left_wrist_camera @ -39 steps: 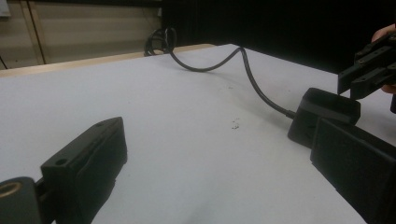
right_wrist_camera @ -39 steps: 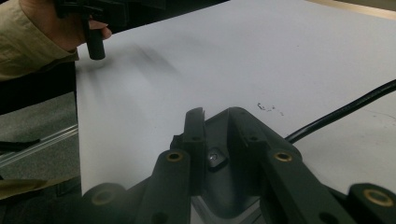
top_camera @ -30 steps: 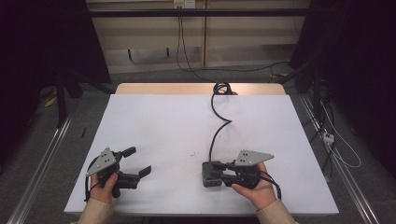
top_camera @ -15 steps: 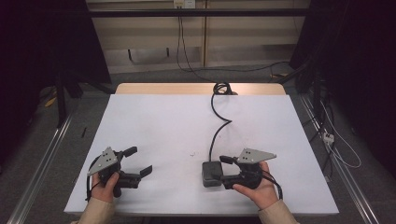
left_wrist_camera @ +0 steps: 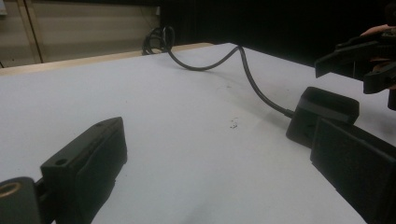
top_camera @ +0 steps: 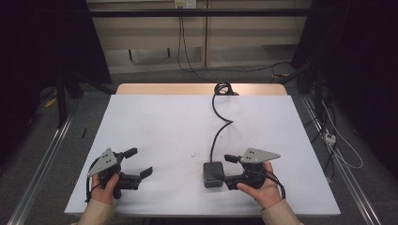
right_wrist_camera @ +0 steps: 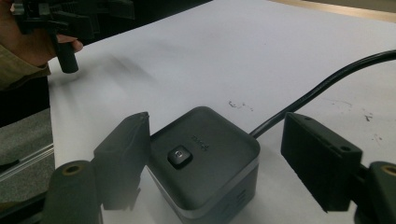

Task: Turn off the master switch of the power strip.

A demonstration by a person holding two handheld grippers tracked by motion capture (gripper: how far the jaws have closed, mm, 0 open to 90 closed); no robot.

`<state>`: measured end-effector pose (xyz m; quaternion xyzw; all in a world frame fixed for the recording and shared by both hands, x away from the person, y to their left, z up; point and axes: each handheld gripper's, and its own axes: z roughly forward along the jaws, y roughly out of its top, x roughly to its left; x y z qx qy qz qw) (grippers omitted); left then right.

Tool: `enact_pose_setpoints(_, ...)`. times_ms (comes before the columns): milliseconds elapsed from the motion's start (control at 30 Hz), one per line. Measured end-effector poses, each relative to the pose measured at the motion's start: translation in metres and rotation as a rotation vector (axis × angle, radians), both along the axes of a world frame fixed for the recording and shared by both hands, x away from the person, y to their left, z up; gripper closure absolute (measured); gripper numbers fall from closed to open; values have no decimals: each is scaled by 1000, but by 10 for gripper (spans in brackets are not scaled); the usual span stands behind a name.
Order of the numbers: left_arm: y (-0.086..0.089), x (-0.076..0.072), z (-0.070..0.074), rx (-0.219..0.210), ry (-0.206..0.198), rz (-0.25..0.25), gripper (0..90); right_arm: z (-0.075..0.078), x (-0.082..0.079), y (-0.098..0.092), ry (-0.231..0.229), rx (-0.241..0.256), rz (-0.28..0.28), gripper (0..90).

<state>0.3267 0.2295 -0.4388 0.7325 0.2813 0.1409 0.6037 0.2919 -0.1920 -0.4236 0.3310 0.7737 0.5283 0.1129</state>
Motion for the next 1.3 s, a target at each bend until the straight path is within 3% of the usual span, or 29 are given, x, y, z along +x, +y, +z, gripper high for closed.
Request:
enact_pose_setpoints(500, -1, 2, 0, 3, -1, -6, 36, -2, -4, -23, -8, 5, -16, 155)
enact_pose_setpoints(1300, -1, 2, 0, 2, 0, -5, 36, -9, -11, -45, -24, -33, -38, 144)
